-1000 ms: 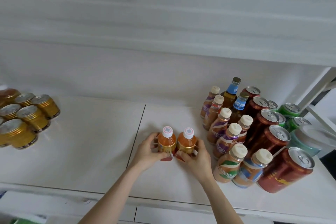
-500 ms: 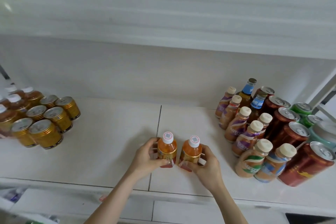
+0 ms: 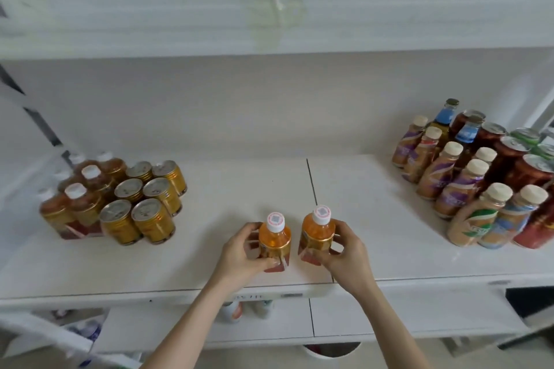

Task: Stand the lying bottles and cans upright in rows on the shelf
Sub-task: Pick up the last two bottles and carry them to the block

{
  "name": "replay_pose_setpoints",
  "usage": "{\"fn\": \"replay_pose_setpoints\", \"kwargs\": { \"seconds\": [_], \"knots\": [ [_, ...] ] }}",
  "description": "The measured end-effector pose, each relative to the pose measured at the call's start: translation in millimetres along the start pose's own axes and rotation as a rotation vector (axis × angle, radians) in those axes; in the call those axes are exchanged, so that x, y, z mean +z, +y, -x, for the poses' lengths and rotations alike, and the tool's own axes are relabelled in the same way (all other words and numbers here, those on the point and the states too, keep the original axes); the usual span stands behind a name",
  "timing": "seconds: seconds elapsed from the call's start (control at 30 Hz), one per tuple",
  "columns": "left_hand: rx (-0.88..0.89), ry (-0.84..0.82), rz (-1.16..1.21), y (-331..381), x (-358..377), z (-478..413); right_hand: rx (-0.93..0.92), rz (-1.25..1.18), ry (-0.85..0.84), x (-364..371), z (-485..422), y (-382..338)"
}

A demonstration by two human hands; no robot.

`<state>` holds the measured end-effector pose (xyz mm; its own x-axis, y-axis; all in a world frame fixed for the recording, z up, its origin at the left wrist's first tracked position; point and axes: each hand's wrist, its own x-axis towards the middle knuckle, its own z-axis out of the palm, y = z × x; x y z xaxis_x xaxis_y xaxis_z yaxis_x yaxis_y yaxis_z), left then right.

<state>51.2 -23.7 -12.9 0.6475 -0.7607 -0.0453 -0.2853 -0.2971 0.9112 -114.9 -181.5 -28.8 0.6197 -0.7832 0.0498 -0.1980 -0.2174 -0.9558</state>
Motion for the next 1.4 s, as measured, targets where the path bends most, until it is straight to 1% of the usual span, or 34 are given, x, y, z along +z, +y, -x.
{"fn": "replay_pose_setpoints", "kwargs": {
  "seconds": [0.27,0.4,0.67,0.87,1.17,1.4],
  "knots": [
    [-0.008,0.060,0.028,-31,-62,15,-0.058,0.051,-0.106,70,14,-25],
    [-0.008,0.053,0.014,-53,-100,26,-0.061,0.079,-0.138,111,26,-37],
    [-0.015,-0.004,-0.029,-96,-203,43,-0.029,0.055,-0.085,215,60,-69],
    [-0.028,-0.015,-0.051,-128,-274,54,-0.015,0.040,-0.086,290,74,-93],
    [-0.079,0.048,-0.031,-172,-352,50,-0.026,0.042,-0.128,381,65,-120],
    [-0.133,0.083,-0.004,-191,-389,35,-0.053,0.071,-0.184,428,45,-127]
  ]
}}
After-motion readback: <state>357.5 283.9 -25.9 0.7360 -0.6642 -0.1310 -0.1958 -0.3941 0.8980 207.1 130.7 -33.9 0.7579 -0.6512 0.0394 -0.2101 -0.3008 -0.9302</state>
